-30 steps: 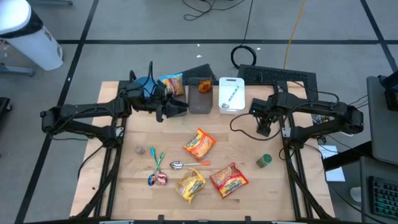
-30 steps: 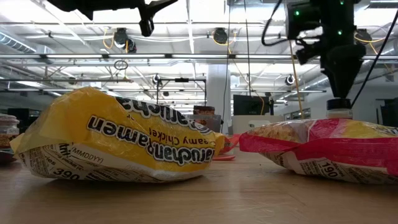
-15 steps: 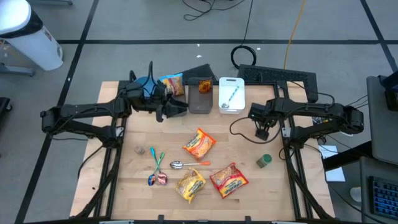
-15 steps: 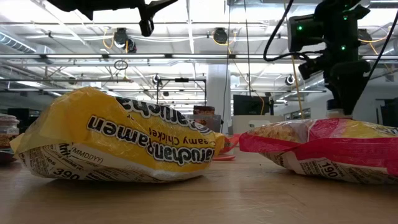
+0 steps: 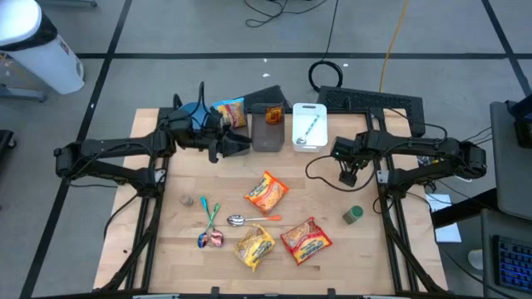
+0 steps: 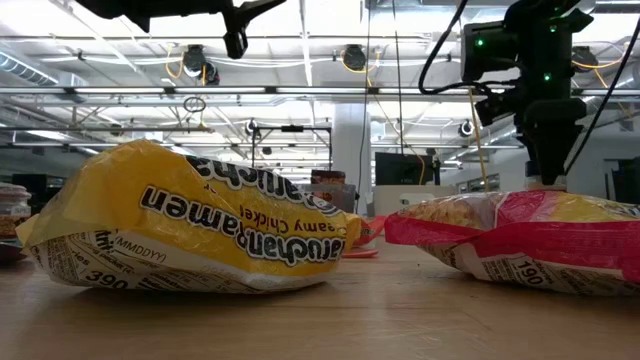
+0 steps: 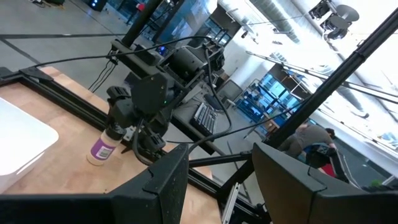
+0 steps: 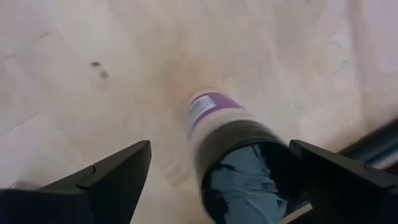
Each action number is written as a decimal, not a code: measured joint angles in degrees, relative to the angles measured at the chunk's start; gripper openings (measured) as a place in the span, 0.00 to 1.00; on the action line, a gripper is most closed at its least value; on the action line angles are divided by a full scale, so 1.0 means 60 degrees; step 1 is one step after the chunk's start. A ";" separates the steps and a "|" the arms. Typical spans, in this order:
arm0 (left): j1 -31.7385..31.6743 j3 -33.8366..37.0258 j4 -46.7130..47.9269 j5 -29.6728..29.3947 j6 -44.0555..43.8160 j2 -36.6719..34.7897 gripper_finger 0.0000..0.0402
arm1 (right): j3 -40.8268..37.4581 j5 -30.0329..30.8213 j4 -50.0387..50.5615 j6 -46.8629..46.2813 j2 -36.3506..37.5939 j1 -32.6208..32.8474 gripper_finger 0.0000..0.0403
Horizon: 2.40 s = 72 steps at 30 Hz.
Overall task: Pick & Place Food Item
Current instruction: Put the violet seasoning bottle into the right black bin
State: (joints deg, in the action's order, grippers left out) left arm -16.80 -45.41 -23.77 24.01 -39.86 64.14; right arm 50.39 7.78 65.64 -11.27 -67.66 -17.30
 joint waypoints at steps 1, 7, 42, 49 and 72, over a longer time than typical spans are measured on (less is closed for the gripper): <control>0.0000 0.0000 0.0000 0.0001 -0.0005 0.0000 0.46 | 0.0000 0.0010 -0.0003 -0.0014 0.0000 0.0000 0.94; 0.0000 0.0000 0.0000 0.0003 -0.0022 0.0000 0.46 | 0.0000 0.0432 0.0074 -0.0262 0.0000 0.0000 0.94; 0.0001 0.0000 -0.0004 0.0007 -0.0063 0.0000 0.46 | -0.0579 -0.0120 -0.0099 -0.0264 0.0000 0.0002 0.70; 0.0001 0.0000 -0.0004 0.0007 -0.0069 0.0000 0.46 | -0.0579 -0.0086 -0.0276 -0.0227 0.0000 0.0004 0.71; 0.0001 0.0000 -0.0004 -0.0004 -0.0092 0.0000 0.46 | -0.0579 -0.0054 -0.1052 -0.0185 0.0000 0.0004 0.66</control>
State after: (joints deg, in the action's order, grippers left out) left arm -16.79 -45.41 -23.79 23.99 -40.41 64.14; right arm 46.92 7.45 59.33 -12.38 -67.66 -17.28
